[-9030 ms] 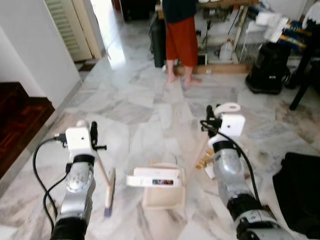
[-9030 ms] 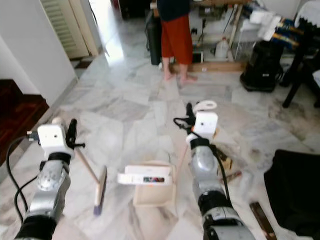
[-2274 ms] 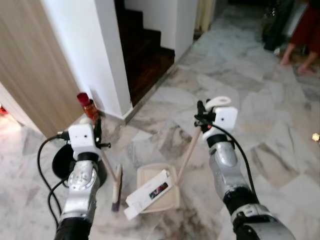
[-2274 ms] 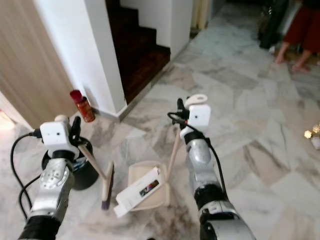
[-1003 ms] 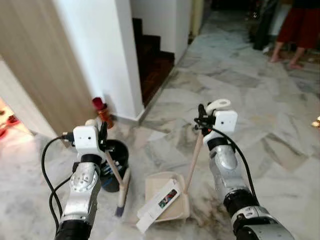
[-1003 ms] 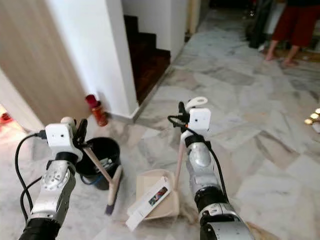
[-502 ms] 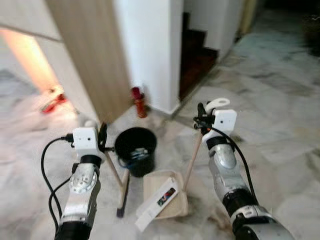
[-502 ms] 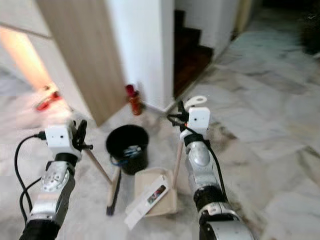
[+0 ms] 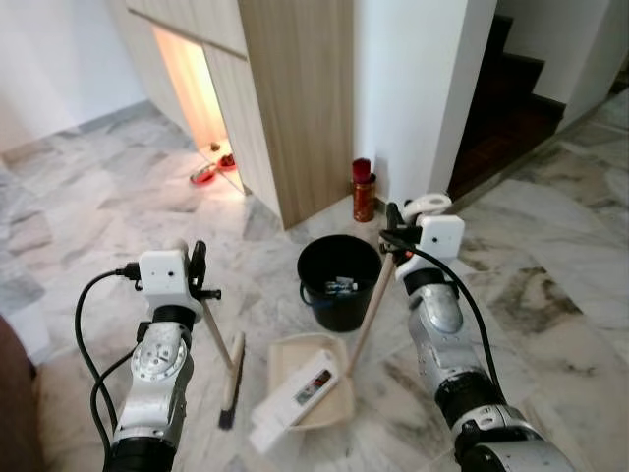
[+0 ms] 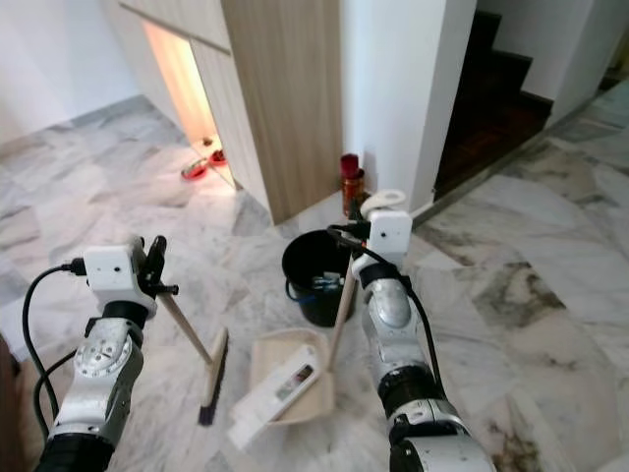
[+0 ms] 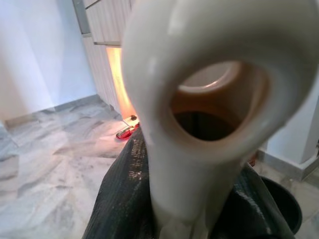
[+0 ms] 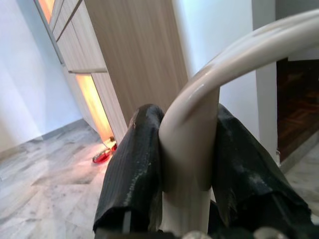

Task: Sweep floor

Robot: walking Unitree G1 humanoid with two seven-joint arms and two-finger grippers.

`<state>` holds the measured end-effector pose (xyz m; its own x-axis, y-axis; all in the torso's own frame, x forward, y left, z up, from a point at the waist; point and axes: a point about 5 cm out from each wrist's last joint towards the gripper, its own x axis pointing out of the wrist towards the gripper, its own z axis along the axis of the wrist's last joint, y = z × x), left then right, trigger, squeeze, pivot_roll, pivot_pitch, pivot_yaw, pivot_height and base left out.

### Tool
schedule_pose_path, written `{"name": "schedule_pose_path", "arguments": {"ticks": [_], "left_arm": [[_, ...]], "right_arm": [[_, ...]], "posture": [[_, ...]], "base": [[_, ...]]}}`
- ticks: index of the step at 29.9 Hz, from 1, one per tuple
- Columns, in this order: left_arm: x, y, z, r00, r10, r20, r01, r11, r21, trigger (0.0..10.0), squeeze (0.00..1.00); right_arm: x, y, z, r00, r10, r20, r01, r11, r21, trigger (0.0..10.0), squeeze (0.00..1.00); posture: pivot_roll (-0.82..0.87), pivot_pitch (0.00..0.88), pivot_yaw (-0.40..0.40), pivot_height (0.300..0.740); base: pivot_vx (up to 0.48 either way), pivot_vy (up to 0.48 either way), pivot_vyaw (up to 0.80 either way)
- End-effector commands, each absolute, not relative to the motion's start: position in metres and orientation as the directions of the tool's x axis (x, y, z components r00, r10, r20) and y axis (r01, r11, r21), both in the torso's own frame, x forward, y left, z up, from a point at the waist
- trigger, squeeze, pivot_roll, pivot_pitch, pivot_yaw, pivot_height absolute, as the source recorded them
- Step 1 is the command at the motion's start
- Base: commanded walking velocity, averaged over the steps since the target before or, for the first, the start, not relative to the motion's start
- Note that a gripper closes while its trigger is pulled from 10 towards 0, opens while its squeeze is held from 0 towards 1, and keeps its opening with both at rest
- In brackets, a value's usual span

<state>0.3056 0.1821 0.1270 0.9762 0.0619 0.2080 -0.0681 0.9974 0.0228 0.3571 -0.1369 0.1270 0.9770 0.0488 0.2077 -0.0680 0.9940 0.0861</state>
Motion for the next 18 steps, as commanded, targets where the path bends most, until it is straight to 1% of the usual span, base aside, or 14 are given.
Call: {"name": "schedule_pose_path", "arguments": {"ticks": [1, 4, 8, 17, 18], "left_arm": [[0.308, 0.186, 0.14, 0.963, 0.067, 0.261, -0.079, 0.996, 0.033, 10.0, 0.0], [0.308, 0.19, 0.141, 0.96, 0.085, 0.266, -0.096, 0.995, 0.032, 10.0, 0.0], [0.309, 0.193, 0.142, 0.958, 0.096, 0.271, -0.109, 0.994, 0.033, 10.0, 0.0], [0.311, 0.191, 0.142, 0.956, 0.103, 0.276, -0.115, 0.993, 0.025, 10.0, 0.0], [0.312, 0.191, 0.142, 0.955, 0.104, 0.277, -0.115, 0.993, 0.024, 10.0, 0.0]], "right_arm": [[0.363, -0.132, 0.149, 0.956, 0.059, 0.288, -0.087, 0.993, 0.085, 10.0, 0.0], [0.364, -0.131, 0.155, 0.951, 0.047, 0.305, -0.086, 0.99, 0.113, 10.0, 0.0], [0.365, -0.131, 0.159, 0.947, 0.053, 0.318, -0.091, 0.99, 0.106, 10.0, 0.0], [0.369, -0.131, 0.164, 0.948, 0.06, 0.313, -0.106, 0.986, 0.132, 10.0, 0.0], [0.37, -0.131, 0.163, 0.95, 0.06, 0.306, -0.106, 0.985, 0.136, 10.0, 0.0]], "posture": [[0.06, 0.0, 0.089, 0.74], [0.06, 0.0, 0.082, 0.74], [0.06, 0.0, 0.072, 0.74], [0.07, 0.0, 0.061, 0.74], [0.07, 0.0, 0.058, 0.74]], "base": [[0.0, 0.0, 0.0], [0.0, 0.0, 0.0], [0.0, 0.0, 0.0], [0.0, 0.0, 0.0], [0.0, 0.0, -0.79]]}}
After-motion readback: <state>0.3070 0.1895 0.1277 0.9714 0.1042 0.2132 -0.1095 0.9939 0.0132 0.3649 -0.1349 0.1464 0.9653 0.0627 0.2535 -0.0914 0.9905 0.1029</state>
